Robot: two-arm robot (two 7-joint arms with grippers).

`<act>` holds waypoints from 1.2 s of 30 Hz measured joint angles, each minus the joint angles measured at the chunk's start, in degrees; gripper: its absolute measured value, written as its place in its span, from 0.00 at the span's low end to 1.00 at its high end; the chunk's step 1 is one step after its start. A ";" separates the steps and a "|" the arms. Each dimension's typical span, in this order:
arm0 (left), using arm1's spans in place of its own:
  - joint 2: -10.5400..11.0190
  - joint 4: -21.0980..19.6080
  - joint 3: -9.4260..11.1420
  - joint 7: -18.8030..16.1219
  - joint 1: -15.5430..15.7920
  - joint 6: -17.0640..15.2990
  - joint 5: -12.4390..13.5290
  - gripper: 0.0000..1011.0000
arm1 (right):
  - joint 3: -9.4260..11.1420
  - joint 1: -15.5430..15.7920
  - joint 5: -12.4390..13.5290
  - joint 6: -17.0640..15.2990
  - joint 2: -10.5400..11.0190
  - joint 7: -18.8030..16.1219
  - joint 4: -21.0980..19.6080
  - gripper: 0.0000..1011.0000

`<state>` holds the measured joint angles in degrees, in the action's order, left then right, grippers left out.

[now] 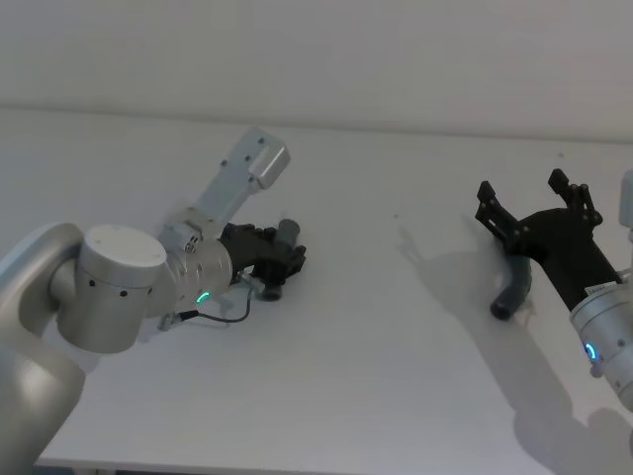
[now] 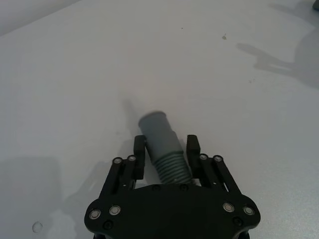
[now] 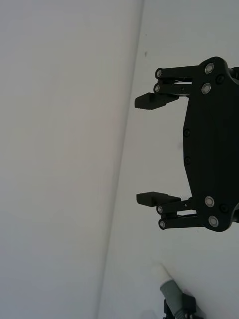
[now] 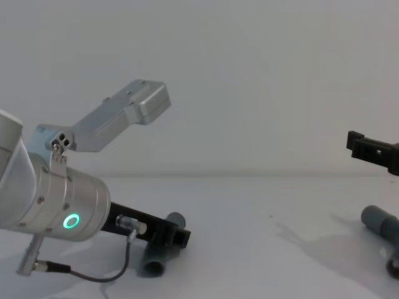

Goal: Use both hands to pick up one end of the pipe from the table, align the ends, and insert them.

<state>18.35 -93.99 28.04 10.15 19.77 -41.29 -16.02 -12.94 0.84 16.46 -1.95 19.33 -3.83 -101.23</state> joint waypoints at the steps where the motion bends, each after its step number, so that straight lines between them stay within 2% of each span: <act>1: 0.00 0.01 0.00 0.01 0.01 0.00 0.00 0.51 | 0.00 0.00 0.00 0.00 0.00 0.00 0.00 0.99; 4: -0.02 0.03 0.00 0.04 0.03 0.00 0.01 0.38 | 0.00 0.00 0.00 0.00 0.00 0.00 0.00 0.99; 6: -0.03 0.05 0.00 0.06 0.03 0.00 0.01 0.36 | 0.00 0.00 0.00 0.00 0.00 0.00 0.00 0.99; 36: -0.09 0.12 0.00 0.13 0.03 0.01 0.00 0.36 | 0.00 0.00 0.00 0.00 0.00 0.00 0.00 0.99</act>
<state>18.27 -93.87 28.04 10.28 19.80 -41.28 -16.02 -12.94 0.84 16.47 -1.95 19.33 -3.83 -101.23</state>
